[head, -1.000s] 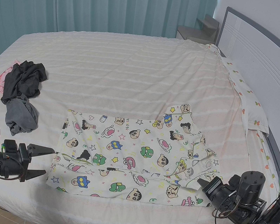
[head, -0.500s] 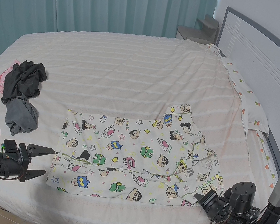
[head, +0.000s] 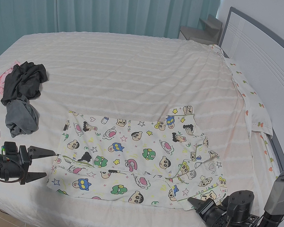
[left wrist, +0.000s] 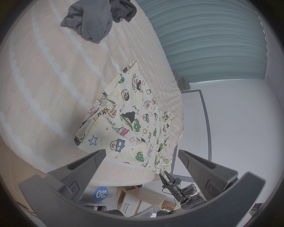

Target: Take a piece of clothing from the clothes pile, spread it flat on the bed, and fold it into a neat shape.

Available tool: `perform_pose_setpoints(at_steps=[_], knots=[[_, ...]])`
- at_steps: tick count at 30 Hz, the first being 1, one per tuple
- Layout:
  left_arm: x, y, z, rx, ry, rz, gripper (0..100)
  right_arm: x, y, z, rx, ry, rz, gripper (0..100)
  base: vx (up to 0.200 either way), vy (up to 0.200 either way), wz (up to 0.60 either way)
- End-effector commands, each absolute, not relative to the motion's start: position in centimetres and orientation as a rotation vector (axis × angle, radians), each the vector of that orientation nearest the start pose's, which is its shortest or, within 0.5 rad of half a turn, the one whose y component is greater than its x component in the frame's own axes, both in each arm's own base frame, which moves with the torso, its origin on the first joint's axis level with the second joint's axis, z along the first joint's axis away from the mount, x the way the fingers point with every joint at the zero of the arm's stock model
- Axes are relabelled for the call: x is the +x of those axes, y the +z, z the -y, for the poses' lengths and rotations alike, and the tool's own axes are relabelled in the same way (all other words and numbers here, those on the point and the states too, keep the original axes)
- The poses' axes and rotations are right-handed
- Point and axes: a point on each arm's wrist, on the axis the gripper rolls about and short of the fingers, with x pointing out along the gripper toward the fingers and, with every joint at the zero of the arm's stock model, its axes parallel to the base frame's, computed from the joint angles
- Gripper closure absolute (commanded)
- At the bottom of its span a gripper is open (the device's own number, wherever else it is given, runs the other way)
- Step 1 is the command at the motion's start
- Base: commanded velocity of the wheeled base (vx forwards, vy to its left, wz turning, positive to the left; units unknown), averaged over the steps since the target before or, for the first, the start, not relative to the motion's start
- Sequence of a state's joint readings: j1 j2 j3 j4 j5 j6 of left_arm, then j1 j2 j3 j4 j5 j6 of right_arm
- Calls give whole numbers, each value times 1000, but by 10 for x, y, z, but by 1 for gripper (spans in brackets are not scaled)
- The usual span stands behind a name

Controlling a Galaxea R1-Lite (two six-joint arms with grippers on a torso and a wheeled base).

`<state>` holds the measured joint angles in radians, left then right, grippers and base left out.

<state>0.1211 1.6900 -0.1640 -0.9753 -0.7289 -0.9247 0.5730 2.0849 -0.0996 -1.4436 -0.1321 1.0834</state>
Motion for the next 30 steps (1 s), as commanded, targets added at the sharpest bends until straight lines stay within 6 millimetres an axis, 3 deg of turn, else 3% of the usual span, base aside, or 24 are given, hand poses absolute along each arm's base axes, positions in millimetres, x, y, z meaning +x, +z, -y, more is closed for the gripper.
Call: perform_pose_setpoints(at_steps=[1,11,15,20,25,30], knots=[[202,75,-9,-1107,-319,-762,0,193,16,-122,850,97,-696,0,0,0,0],[202,75,-10,-1107,-317,-762,0,181,29,-111,847,88,-621,0,0,0,0],[202,75,-9,-1107,-319,-762,0,181,43,-102,747,102,-549,0,0,0,0],[202,76,-10,-1106,-319,-761,0,175,46,-88,566,83,-589,0,0,0,0],[202,75,-9,-1107,-319,-762,0,189,45,-66,465,68,-578,0,0,0,0],[202,76,-9,-1106,-319,-761,0,200,49,-47,472,206,-587,0,0,0,0]])
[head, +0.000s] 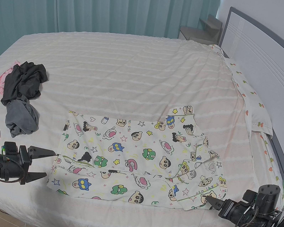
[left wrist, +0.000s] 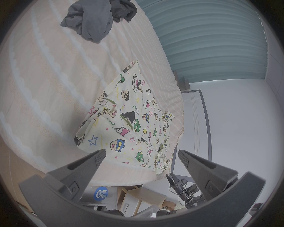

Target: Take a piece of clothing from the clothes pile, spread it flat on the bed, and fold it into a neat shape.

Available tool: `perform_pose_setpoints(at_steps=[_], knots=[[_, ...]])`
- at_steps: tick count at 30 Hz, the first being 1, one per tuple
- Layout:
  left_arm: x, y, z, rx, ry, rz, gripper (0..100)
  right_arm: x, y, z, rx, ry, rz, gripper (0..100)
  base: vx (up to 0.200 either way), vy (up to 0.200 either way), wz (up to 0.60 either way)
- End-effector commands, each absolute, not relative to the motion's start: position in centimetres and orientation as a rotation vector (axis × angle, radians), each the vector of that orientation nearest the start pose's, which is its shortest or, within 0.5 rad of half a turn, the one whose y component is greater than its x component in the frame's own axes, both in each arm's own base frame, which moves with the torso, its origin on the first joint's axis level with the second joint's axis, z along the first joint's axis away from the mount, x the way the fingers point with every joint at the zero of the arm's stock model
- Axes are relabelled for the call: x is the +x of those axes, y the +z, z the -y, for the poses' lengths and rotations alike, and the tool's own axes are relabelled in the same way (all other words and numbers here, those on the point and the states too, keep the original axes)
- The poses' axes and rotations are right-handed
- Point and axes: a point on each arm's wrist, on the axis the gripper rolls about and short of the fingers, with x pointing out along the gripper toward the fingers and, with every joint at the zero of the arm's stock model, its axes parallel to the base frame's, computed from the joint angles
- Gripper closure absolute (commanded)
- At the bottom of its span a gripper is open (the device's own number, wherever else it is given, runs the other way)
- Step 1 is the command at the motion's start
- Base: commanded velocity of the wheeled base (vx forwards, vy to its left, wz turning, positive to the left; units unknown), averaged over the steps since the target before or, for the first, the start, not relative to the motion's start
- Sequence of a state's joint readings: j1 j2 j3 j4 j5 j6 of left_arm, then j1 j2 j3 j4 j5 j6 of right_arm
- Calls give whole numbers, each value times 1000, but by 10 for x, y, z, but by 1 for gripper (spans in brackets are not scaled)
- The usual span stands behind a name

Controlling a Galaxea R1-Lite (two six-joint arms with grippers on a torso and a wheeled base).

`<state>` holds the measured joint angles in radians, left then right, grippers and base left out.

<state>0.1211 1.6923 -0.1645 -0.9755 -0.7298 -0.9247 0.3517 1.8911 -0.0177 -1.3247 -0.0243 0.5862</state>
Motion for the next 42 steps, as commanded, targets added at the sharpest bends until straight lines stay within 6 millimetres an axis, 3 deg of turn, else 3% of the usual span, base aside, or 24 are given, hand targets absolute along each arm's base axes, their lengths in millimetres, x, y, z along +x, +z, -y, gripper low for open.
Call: perform_pose_setpoints(at_steps=[1,8,18,19,32,38,42], knots=[[202,75,-9,-1107,-319,-762,0,203,49,-45,470,230,-586,0,0,0,0],[203,75,-10,-1107,-318,-763,0,228,40,-41,392,255,-579,0,0,0,0],[203,74,-10,-1108,-317,-766,0,248,33,-43,376,308,-578,0,0,0,0],[203,74,-10,-1108,-317,-766,0,249,31,-43,376,307,-584,100,0,0,0],[204,74,-10,-1109,-316,-767,0,239,33,-40,377,300,-588,100,0,0,0],[203,74,-10,-1108,-317,-766,0,222,39,-40,378,308,-604,100,0,0,0],[203,74,-10,-1107,-317,-766,0,212,32,-40,388,300,-651,100,0,0,0]])
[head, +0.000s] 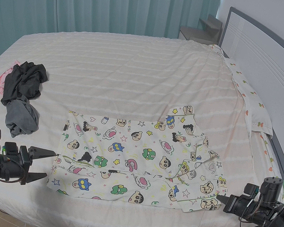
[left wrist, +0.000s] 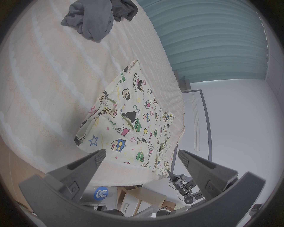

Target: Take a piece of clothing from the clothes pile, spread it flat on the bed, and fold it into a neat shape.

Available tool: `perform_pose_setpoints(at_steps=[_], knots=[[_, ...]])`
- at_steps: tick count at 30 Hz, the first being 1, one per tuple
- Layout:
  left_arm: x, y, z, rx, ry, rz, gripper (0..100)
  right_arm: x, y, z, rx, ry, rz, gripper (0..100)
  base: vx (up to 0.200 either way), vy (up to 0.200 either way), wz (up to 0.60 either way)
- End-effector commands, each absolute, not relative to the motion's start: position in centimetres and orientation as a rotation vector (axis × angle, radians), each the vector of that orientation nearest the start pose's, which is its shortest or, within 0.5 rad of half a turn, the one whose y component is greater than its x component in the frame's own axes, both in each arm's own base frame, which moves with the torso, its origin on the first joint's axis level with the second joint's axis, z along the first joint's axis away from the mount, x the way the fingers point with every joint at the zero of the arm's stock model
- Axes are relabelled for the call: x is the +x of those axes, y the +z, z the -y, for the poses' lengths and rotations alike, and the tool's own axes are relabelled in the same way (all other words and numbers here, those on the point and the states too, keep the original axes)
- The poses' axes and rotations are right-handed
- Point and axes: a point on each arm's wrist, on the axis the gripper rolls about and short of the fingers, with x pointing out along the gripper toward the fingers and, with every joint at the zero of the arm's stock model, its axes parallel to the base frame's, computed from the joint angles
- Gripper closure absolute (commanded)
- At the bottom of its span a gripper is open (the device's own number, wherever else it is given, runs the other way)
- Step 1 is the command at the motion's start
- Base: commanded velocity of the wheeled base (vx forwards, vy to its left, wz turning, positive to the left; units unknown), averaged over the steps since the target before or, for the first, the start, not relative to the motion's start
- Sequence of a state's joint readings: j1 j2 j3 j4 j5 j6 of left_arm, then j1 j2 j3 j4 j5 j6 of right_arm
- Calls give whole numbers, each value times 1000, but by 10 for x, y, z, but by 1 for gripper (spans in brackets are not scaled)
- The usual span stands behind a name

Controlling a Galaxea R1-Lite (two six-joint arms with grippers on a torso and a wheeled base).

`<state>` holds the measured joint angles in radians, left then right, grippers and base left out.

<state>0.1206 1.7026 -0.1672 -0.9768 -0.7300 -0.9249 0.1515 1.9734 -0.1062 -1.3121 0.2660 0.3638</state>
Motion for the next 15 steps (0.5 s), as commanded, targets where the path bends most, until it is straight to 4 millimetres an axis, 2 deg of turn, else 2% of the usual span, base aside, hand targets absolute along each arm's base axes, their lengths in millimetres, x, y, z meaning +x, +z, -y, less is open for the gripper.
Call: perform_pose_setpoints(at_steps=[1,4,9,10,15], knots=[[203,74,-10,-1109,-316,-767,0,211,32,-40,390,299,-656,100,0,0,0],[203,74,-10,-1109,-316,-767,0,205,26,-38,417,279,-699,100,0,0,0],[203,74,-10,-1108,-317,-766,0,207,17,-37,474,244,-748,100,0,0,0],[203,74,-10,-1109,-316,-767,0,207,15,-38,473,242,-755,0,0,0,0],[203,74,-10,-1109,-316,-767,0,203,14,-36,475,240,-741,0,0,0,0]])
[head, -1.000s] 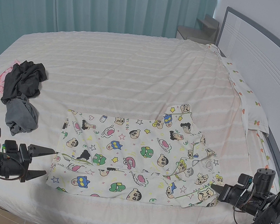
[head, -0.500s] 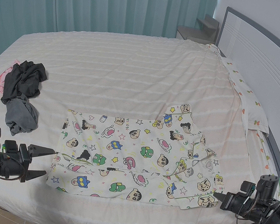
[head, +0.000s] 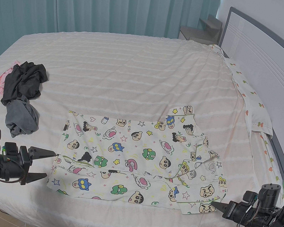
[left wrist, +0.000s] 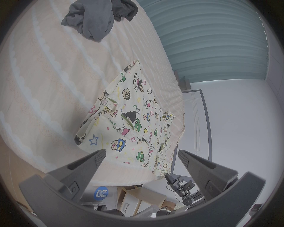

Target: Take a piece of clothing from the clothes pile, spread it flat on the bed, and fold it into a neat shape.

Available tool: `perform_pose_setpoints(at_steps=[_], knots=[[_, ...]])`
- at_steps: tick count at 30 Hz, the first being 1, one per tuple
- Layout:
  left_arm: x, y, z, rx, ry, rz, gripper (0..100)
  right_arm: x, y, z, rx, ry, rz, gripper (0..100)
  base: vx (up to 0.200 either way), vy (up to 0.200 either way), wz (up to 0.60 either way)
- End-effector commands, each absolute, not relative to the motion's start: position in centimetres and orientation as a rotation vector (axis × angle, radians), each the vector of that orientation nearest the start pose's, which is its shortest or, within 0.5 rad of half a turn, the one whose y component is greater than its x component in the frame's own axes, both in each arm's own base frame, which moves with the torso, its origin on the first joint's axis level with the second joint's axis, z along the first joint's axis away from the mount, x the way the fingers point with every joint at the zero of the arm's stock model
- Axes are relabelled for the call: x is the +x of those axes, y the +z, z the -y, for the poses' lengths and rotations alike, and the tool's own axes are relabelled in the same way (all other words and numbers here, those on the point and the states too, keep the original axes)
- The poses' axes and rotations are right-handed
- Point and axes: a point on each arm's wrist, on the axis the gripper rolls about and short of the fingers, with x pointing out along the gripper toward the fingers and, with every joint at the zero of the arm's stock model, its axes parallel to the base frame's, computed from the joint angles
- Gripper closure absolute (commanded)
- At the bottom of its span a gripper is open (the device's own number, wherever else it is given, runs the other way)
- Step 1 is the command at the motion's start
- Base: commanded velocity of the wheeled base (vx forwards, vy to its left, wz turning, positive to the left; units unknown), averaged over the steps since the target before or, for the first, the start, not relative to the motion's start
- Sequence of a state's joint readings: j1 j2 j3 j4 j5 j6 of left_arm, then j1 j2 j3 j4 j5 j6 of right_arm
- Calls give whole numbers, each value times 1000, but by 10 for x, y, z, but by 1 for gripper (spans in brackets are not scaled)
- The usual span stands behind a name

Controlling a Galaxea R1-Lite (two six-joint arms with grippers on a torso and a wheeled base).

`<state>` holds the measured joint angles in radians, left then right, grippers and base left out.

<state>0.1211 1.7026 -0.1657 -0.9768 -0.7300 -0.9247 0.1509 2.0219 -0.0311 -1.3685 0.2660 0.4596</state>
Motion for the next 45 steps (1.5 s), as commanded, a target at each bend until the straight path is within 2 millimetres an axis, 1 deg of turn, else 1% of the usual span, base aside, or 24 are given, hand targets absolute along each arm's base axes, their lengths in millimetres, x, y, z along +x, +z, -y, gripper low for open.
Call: perform_pose_setpoints(at_steps=[1,5,8,11,12,15,19,21,24,27,32,38,42,43,45], knots=[[203,74,-10,-1109,-316,-767,0,202,14,-37,475,242,-741,0,0,0,0],[203,74,-10,-1109,-315,-765,0,206,23,-30,481,229,-655,0,0,0,0],[203,74,-10,-1109,-316,-767,0,208,35,-26,484,233,-572,0,0,0,0],[203,74,-10,-1109,-316,-767,0,210,38,-25,474,240,-539,0,0,0,0],[203,74,-10,-1109,-315,-769,0,216,39,-25,451,251,-510,0,0,0,0],[203,74,-10,-1109,-315,-769,0,233,34,-27,414,276,-485,0,0,0,0],[203,74,-10,-1109,-316,-767,0,250,22,-28,400,327,-506,0,0,0,0],[203,73,-10,-1110,-314,-770,0,260,16,-25,386,330,-501,0,0,0,0],[204,72,-10,-1110,-313,-774,0,269,8,-20,366,352,-504,0,0,0,0],[205,72,-10,-1110,-313,-774,0,271,2,-17,365,390,-520,0,0,0,0],[205,71,-10,-1111,-311,-776,0,273,1,-16,363,414,-516,0,0,0,0],[205,71,-10,-1112,-310,-778,0,269,2,-17,340,438,-521,0,0,0,0],[205,71,-10,-1112,-310,-778,0,266,-2,-19,336,442,-543,0,0,0,0],[205,71,-10,-1112,-310,-778,0,266,-2,-19,332,443,-542,100,0,0,0],[205,71,-10,-1112,-310,-778,0,267,-2,-19,331,444,-539,100,0,0,0]])
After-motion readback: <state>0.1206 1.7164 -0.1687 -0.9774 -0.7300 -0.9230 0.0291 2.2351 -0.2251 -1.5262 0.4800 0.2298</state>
